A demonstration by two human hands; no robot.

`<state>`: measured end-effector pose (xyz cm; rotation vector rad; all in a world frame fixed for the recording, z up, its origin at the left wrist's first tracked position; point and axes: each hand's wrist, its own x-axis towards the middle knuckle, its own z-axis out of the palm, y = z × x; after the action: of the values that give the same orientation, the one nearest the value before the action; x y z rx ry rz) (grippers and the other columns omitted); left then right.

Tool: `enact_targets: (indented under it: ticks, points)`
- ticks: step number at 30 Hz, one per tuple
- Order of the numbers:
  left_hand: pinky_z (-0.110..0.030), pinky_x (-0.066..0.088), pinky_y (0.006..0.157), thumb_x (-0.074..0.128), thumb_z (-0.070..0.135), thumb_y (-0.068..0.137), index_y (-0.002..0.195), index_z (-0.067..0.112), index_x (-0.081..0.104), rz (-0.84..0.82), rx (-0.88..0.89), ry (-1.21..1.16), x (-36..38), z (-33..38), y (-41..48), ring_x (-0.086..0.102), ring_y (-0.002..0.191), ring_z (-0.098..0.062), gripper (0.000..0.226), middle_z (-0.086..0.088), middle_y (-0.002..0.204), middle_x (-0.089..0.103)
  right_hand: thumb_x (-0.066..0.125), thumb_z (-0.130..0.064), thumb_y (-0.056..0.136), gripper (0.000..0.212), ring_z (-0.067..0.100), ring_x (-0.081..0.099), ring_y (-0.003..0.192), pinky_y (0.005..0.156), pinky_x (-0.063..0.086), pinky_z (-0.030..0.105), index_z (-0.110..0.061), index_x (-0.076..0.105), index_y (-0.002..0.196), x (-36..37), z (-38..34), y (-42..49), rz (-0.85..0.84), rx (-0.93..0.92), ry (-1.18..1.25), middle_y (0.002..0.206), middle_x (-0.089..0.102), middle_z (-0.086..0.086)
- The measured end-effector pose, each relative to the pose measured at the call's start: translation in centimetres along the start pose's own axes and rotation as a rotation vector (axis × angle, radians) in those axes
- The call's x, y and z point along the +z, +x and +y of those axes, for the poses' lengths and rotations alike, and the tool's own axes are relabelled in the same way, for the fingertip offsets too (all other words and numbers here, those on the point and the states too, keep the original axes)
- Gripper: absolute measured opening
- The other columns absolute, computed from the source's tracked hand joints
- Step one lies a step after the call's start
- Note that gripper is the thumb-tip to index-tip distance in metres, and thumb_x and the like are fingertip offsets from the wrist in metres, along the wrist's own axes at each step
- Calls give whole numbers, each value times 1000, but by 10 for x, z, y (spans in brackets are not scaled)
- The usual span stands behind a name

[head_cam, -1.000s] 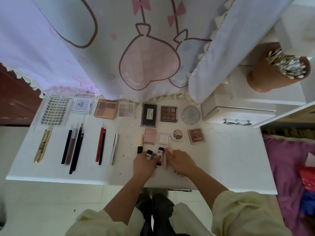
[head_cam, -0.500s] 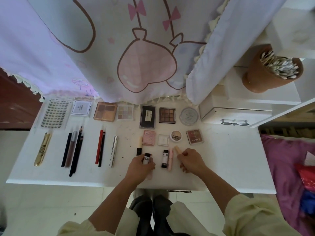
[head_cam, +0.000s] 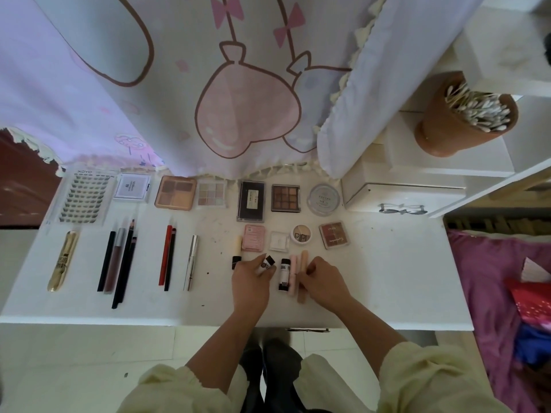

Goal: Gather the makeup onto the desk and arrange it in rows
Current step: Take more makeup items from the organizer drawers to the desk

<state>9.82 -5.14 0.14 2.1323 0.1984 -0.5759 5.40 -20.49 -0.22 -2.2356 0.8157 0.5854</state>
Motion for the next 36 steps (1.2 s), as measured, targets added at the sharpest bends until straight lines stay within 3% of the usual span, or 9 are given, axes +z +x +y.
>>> enact_targets:
  ticks: [3, 5, 7, 9, 11, 16, 19, 24, 36]
  points:
    - [-18, 45, 70, 62, 35, 91, 106, 21, 70, 18, 0, -17, 1, 0, -5, 58, 79, -10, 22, 3, 89, 65, 57, -34, 92, 18, 16, 59, 75, 60, 40, 25, -17, 50, 92, 2, 1, -1, -12, -8, 40, 82, 63, 1]
    - [-13, 38, 63, 62, 39, 90, 91, 26, 62, 38, -6, -23, -1, -3, -8, 55, 71, -3, 13, 10, 77, 62, 57, -34, 92, 19, 16, 59, 75, 59, 39, 25, -16, 50, 94, 3, 2, -2, -11, -23, 49, 83, 63, 2]
    - [-15, 38, 62, 64, 41, 88, 85, 20, 62, 65, -31, 2, -7, -6, -9, 55, 69, -6, 21, 8, 76, 61, 56, -34, 93, 19, 17, 59, 76, 58, 38, 24, -15, 50, 94, 3, 2, -2, -8, -28, 47, 85, 64, 2]
    - [-24, 48, 70, 64, 47, 85, 92, 7, 68, 91, -55, 54, -9, -14, -4, 62, 78, -16, 41, -3, 91, 67, 56, -33, 93, 19, 18, 61, 78, 60, 41, 26, -15, 50, 95, 5, 2, -2, -12, -31, 55, 86, 65, 3]
    - [-34, 54, 82, 61, 49, 87, 111, 10, 67, 87, -59, 133, -13, -15, -2, 65, 89, -20, 46, -4, 102, 68, 57, -32, 93, 19, 20, 62, 78, 64, 45, 29, -15, 49, 96, 5, 0, -3, -22, -34, 64, 86, 65, 4]
    - [-31, 46, 89, 53, 41, 95, 135, 21, 50, 68, 75, 325, -20, -11, -3, 57, 109, -17, 45, 1, 124, 56, 58, -31, 93, 19, 17, 60, 76, 62, 43, 25, -15, 48, 98, 6, -6, -6, -37, -57, 73, 88, 63, 3]
    - [-28, 44, 86, 47, 48, 95, 137, 24, 46, 51, 147, 379, -22, -13, -9, 51, 111, -14, 48, 2, 130, 49, 58, -31, 93, 19, 12, 55, 73, 56, 35, 21, -17, 48, 99, 5, -8, -6, -34, -61, 69, 88, 60, 0]
    - [-16, 37, 77, 44, 59, 92, 136, 30, 45, 23, 276, 494, -22, -22, -15, 34, 97, -1, 53, 4, 126, 44, 56, -30, 94, 16, 11, 54, 73, 56, 34, 21, -16, 49, 98, 7, -12, -6, -17, -57, 72, 88, 60, 1]
    - [-20, 41, 78, 43, 58, 92, 133, 28, 44, 18, 256, 476, -31, -30, -8, 48, 107, -10, 50, 3, 127, 44, 57, -31, 93, 21, 16, 56, 84, 69, 40, 27, -15, 50, 104, 11, -24, -9, -26, -64, 48, 94, 60, 0]
